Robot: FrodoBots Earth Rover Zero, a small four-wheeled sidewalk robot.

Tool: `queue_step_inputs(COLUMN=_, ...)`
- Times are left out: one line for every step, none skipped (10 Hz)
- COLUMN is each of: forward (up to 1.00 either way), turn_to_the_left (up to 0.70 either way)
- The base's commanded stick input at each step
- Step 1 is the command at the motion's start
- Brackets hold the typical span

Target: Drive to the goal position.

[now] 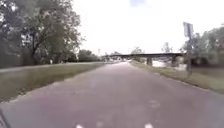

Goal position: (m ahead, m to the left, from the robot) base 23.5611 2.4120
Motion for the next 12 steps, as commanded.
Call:
queue_step_inputs(forward=1.0, turn_to_the_left=0.0)
queue_step_inputs(forward=1.0, turn_to_the_left=0.0)
queue_step_inputs(forward=1.0, turn_to_the_left=0.0)
queue_step_inputs(forward=1.0, turn_to_the_left=-0.26)
queue_step_inputs(forward=1.0, turn_to_the_left=-0.13)
queue_step_inputs(forward=1.0, turn_to_the_left=-0.01)
queue_step_inputs(forward=1.0, turn_to_the_left=0.0)
queue_step_inputs(forward=1.0, turn_to_the_left=0.0)
queue_step_inputs(forward=1.0, turn_to_the_left=0.0)
queue_step_inputs(forward=1.0, turn_to_the_left=0.0)
queue_step_inputs(forward=1.0, turn_to_the_left=0.0)
queue_step_inputs(forward=1.0, turn_to_the_left=0.0)
